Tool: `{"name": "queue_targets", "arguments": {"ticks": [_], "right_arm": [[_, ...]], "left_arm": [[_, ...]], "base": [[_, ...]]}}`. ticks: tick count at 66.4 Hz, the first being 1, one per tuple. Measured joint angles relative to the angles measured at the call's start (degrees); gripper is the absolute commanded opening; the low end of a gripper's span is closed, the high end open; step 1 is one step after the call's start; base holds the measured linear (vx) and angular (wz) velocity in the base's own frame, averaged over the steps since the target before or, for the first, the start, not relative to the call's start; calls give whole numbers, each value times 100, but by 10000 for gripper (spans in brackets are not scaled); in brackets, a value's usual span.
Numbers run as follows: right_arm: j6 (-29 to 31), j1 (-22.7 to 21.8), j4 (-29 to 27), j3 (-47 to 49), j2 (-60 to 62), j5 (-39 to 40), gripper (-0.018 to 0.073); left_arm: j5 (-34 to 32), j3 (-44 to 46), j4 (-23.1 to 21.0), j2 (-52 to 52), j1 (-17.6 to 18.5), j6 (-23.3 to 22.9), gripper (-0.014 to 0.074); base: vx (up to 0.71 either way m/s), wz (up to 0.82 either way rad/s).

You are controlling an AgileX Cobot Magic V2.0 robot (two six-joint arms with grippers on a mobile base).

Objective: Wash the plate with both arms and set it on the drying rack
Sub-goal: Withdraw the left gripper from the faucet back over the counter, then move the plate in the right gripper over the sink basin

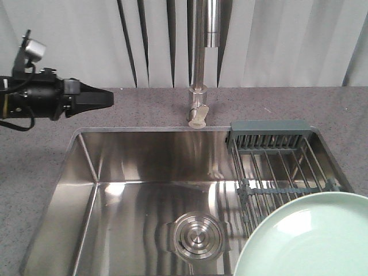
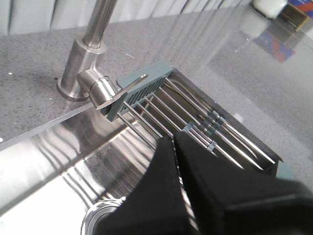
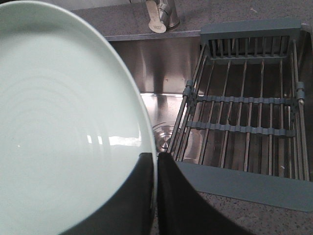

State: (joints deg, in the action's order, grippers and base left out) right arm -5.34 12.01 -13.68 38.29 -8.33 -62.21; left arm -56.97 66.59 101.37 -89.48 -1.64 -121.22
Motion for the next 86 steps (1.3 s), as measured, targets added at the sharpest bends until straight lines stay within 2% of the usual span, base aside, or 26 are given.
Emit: {"name": "queue_targets", "arguments": {"ticks": [10,24,32,45,50,63,77,86], "right_arm": [[0,0,0,0,0,0,-1],[0,0,0,0,0,0,-1],[0,0,0,0,0,0,-1],[0,0,0,0,0,0,-1],[0,0,0,0,0,0,-1],[0,0,0,0,0,0,-1],[0,0,19,0,0,0,-1],[0,0,24,0,0,0,-1]], "left_arm": [[-17,-634,0,1020,-249,0,-8],[215,-1432,0,2574,-339,0,-8],[883,-1974,0,3443,-352,80,-8],[2228,-3236,0,4753,-358,501,-8],[2452,-3780,0,5111,-358,552,-7],[2528,-4797,0,5662,-358,589,-7],[2868,-5248,0,5804,-358,942,-7],[3301,-5491,0,5804,-358,991,-7]], "base": [[0,0],[0,0],[0,0],[0,0],[0,0],[0,0],[0,0],[0,0]]}}
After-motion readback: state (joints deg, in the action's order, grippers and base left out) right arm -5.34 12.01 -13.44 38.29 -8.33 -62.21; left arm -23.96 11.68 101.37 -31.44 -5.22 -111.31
